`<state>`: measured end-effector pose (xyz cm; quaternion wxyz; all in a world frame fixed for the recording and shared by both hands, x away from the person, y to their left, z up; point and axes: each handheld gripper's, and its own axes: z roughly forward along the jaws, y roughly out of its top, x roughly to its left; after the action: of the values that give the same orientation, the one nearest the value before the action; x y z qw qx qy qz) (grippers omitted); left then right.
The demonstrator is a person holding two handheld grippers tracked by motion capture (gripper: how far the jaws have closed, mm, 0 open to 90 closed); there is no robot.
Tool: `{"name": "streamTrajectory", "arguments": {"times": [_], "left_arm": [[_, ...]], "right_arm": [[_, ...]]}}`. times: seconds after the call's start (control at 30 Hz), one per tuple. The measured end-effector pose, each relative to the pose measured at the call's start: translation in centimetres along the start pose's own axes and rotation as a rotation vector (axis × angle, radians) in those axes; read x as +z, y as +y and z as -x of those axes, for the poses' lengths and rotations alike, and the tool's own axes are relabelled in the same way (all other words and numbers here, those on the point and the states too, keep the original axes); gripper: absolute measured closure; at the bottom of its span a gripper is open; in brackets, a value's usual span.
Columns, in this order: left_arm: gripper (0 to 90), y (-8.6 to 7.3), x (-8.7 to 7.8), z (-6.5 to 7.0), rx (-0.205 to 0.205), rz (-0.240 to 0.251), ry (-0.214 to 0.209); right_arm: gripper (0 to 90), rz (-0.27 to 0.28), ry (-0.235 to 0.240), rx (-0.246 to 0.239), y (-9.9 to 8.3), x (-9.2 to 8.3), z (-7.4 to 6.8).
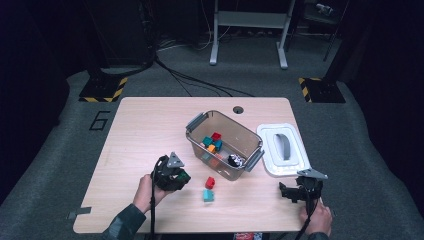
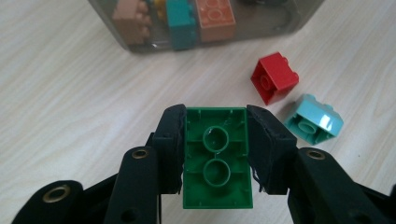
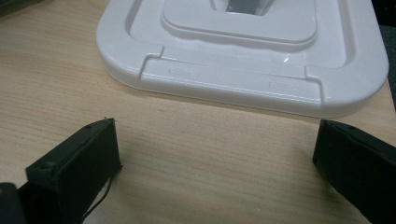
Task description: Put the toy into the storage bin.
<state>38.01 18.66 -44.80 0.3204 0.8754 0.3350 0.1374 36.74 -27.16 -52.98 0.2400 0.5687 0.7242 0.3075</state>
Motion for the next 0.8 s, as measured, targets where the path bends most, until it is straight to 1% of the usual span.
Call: {"name": "streamTrajectory", "arguments": {"times": [0.07, 0.1, 0.13, 0.17, 0.23, 0.27, 0.3, 0.33, 0.47, 0.57, 0.63, 0.67, 0.73, 0.8], "left_arm": [[59.3, 0.4, -0.3, -0.4, 0.001, 0.006, 0.006], [59.4, 0.5, -0.4, -0.5, 0.000, 0.004, 0.002], [59.4, 0.7, -0.5, -0.6, 0.001, 0.012, 0.009], [59.4, 1.0, -0.7, -0.8, 0.002, 0.010, 0.005], [59.4, 1.3, -0.8, -1.0, 0.001, 0.021, 0.012], [59.4, 1.5, -1.0, -1.1, 0.007, 0.021, 0.011], [59.4, 1.7, -1.1, -1.1, 0.001, 0.029, 0.017], [59.3, 1.9, -1.2, -1.2, 0.006, 0.032, 0.025], [59.4, 2.6, -1.5, -1.5, 0.009, 0.042, 0.026], [59.4, 3.1, -1.8, -1.7, 0.017, 0.046, 0.034], [59.4, 3.4, -1.9, -1.8, 0.014, 0.055, 0.039], [59.4, 3.6, -2.1, -2.0, 0.019, 0.051, 0.035], [59.4, 3.9, -2.3, -2.1, 0.015, 0.061, 0.047], [59.4, 4.2, -2.6, -2.3, 0.023, 0.063, 0.050]], "right_arm": [[0.0, 0.000, 0.000, 0.000, 0.0, 0.0, 0.0], [0.0, 0.000, 0.000, 0.000, 0.0, 0.0, 0.0], [0.0, 0.000, 0.000, 0.000, 0.0, 0.0, 0.0], [0.0, 0.000, 0.000, -0.001, 0.0, 0.0, 0.0], [0.0, 0.000, 0.000, -0.001, 0.0, 0.0, 0.0], [0.0, 0.000, 0.000, 0.000, 0.0, 0.0, 0.0], [0.0, 0.000, 0.000, -0.001, 0.0, 0.0, 0.0], [0.0, 0.000, 0.000, 0.000, 0.0, 0.0, 0.0], [0.0, 0.000, 0.000, 0.000, 0.0, 0.0, 0.0], [0.0, 0.000, 0.000, 0.000, 0.0, 0.0, 0.0], [0.0, 0.000, 0.000, 0.000, 0.0, 0.0, 0.0], [0.0, 0.000, 0.000, -0.001, 0.0, 0.0, 0.0], [0.0, 0.000, 0.000, -0.001, 0.0, 0.0, 0.0], [0.0, 0.000, 0.000, -0.001, 0.0, 0.0, 0.0]]}}
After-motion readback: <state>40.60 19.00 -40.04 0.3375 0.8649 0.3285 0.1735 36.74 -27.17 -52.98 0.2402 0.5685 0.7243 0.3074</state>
